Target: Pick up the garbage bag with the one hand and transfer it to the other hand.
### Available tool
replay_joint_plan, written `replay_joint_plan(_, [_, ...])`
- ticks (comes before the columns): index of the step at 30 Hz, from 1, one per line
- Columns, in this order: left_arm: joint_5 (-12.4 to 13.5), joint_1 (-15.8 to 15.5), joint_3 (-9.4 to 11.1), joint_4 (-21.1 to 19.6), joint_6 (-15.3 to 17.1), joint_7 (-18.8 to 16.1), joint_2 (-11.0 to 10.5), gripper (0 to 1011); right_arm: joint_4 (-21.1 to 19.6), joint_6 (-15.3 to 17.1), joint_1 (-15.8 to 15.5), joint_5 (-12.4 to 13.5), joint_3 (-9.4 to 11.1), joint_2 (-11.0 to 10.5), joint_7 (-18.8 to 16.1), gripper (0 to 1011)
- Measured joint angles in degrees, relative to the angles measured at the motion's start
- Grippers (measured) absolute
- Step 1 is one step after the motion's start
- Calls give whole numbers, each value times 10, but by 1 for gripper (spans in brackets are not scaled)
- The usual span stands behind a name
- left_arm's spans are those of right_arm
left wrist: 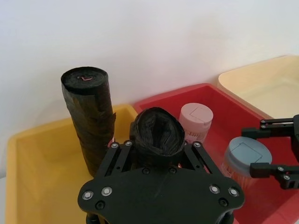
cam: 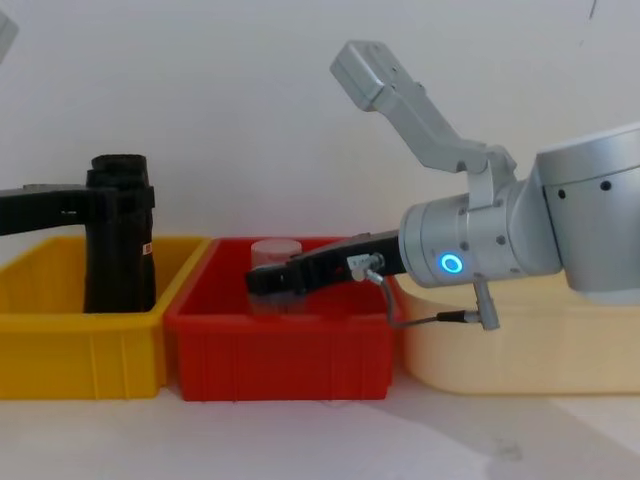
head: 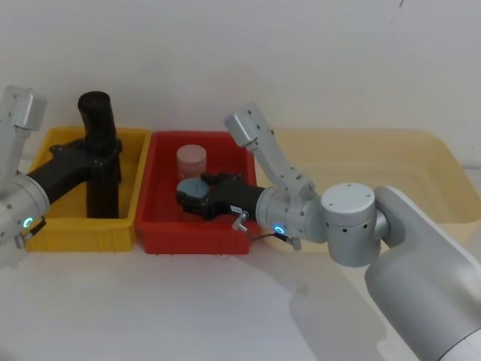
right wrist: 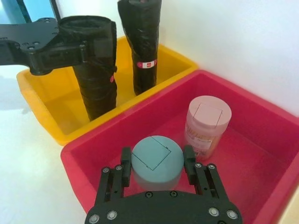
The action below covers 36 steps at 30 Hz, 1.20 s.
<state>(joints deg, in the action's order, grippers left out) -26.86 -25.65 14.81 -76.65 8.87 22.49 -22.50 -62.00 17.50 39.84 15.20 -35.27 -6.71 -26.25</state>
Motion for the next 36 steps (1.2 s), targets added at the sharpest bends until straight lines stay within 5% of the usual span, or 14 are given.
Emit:
replay_joint_plan(12, [19, 0, -1, -56, -8, -17, -14, 351, -77, -13, -23, 11, 23, -14, 9, 646])
replay_joint_plan(25, [37, -24, -12, -137, 9, -27, -30, 351, -209, -16, -56, 37, 78, -49, 35, 647])
replay_joint_plan(36, [16, -72, 3, -128, 19, 11, -18, 351, -291, 6, -103, 53, 137, -98, 75, 647])
